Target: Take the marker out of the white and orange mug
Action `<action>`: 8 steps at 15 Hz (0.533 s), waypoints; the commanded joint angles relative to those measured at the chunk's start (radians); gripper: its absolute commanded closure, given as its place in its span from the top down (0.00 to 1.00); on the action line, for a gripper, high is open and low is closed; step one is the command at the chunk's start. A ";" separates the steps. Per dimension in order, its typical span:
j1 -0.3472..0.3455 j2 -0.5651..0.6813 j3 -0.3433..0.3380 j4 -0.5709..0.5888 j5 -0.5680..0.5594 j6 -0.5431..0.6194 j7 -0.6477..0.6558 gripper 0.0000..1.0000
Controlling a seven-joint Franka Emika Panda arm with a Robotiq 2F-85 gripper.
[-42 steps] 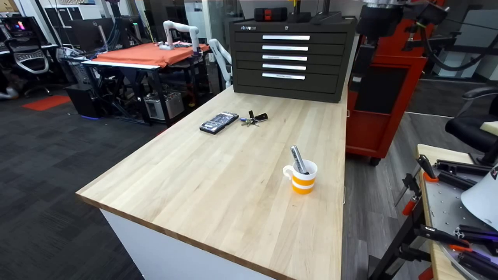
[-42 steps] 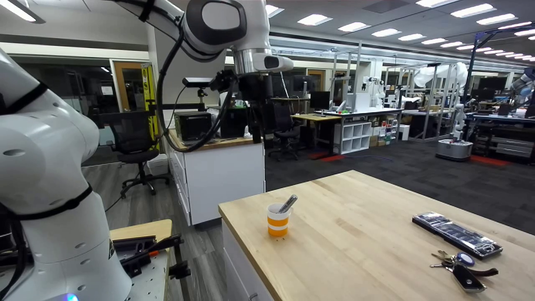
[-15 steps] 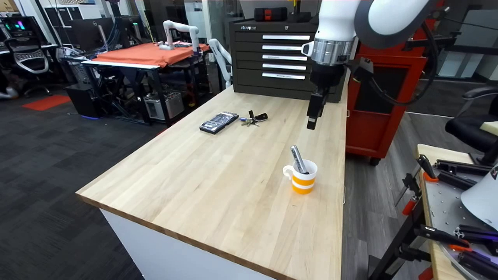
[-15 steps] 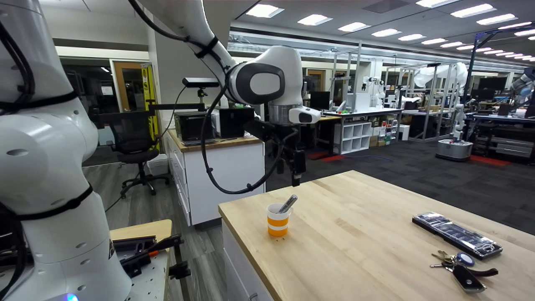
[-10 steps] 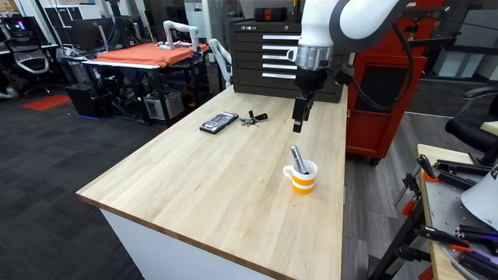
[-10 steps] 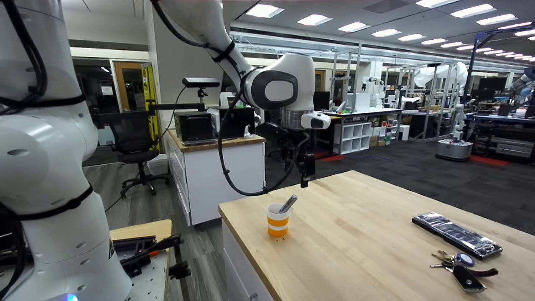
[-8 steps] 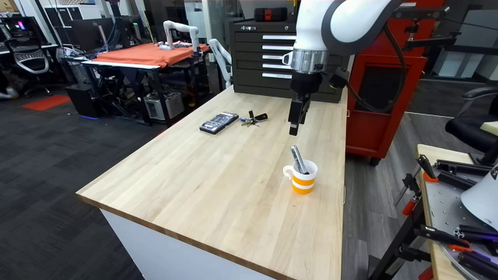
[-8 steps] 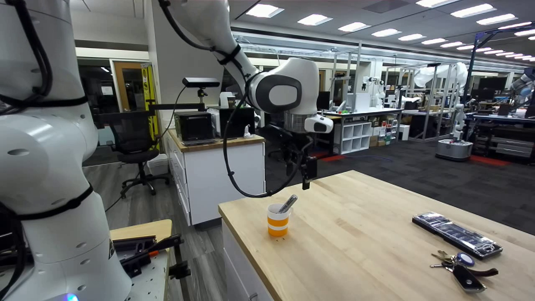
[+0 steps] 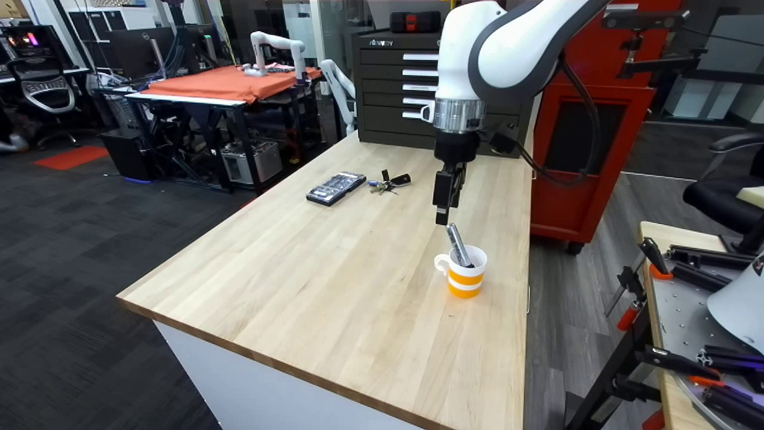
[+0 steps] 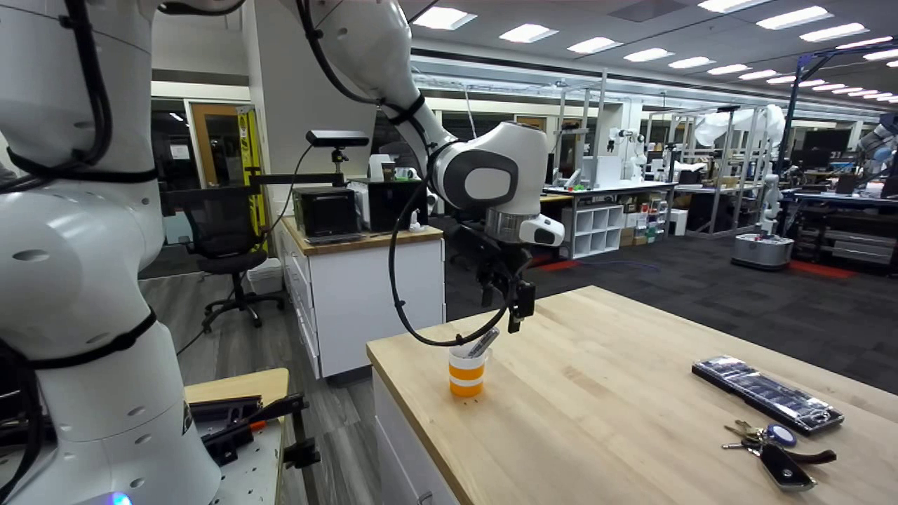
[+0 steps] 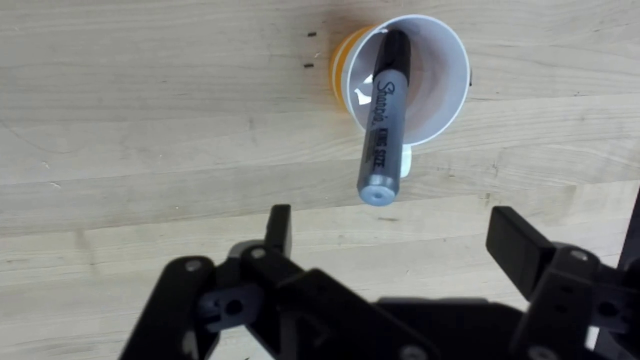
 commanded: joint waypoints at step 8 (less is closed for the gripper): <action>-0.003 -0.003 0.014 0.000 0.025 -0.077 -0.031 1.00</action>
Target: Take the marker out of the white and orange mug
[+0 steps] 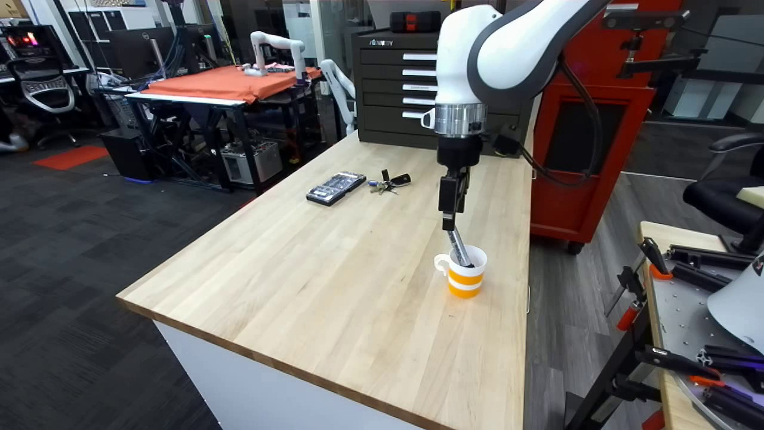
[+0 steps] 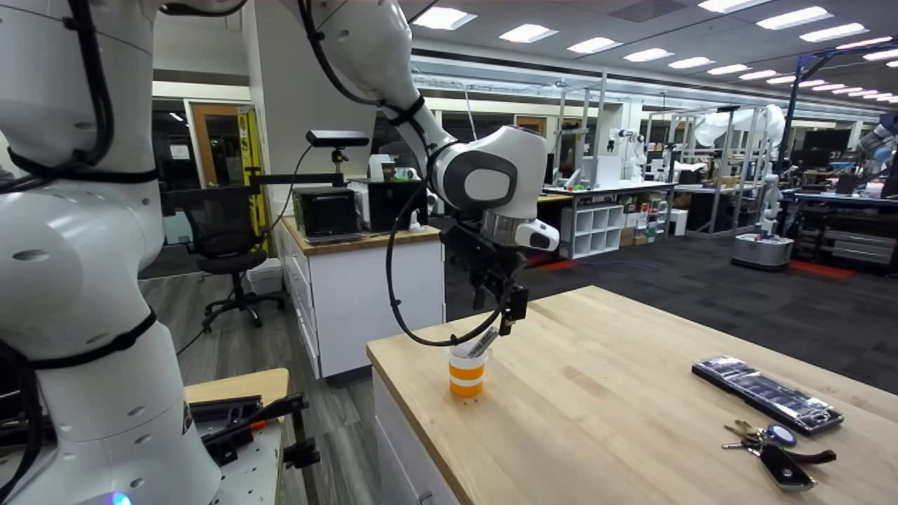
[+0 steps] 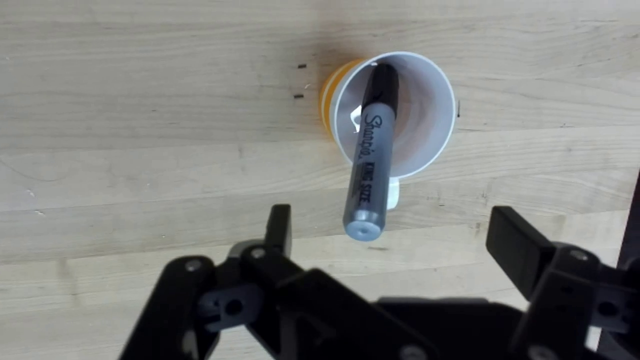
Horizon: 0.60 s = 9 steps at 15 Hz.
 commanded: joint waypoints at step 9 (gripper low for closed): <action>-0.004 0.017 0.014 -0.017 0.027 0.020 -0.076 1.00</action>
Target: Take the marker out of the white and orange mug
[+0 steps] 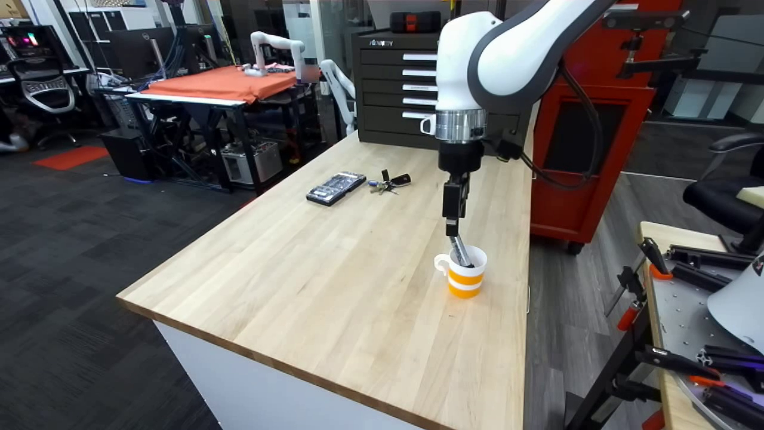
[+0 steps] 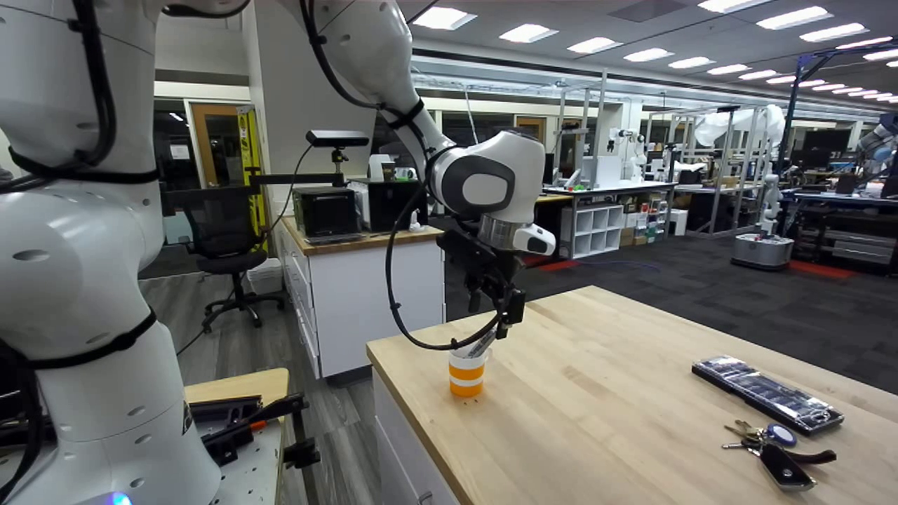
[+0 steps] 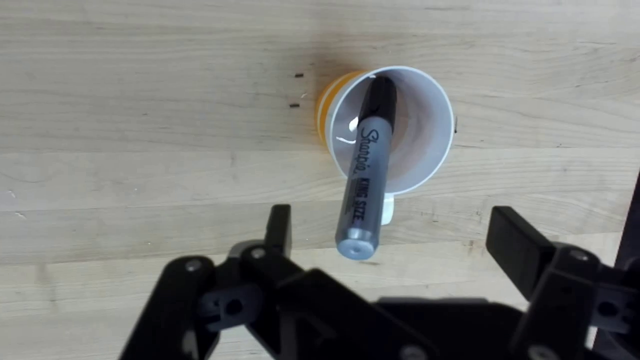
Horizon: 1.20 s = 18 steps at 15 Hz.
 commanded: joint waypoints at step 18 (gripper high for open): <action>-0.014 0.059 0.008 0.017 0.011 0.050 -0.078 1.00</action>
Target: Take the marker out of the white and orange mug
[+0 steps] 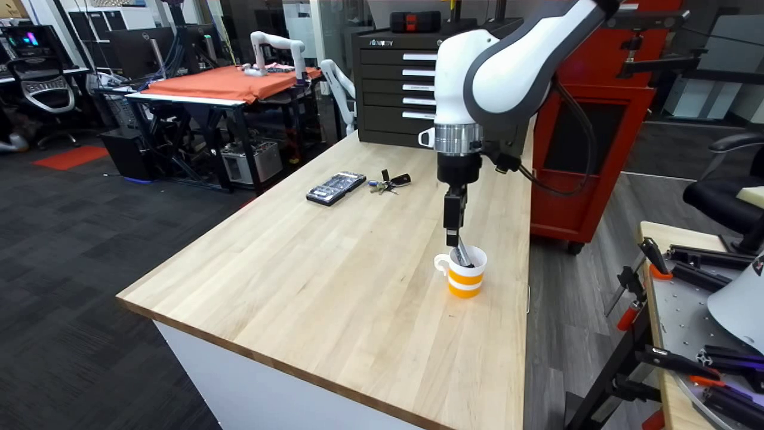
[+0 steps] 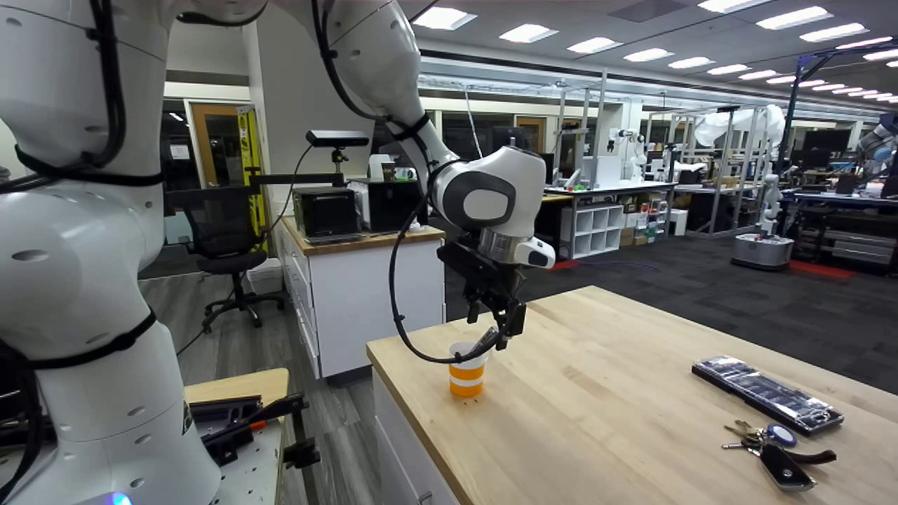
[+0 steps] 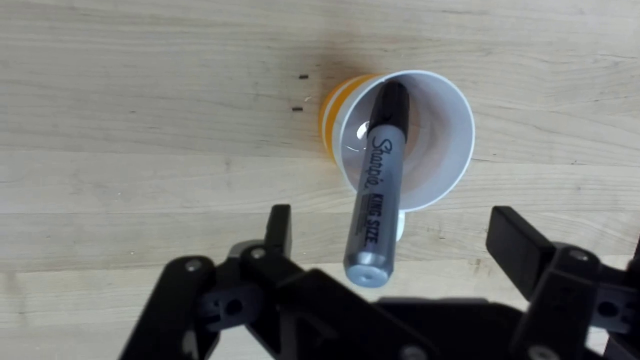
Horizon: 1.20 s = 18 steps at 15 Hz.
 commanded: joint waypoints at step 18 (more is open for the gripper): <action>-0.020 0.023 0.004 0.040 0.014 0.001 -0.027 1.00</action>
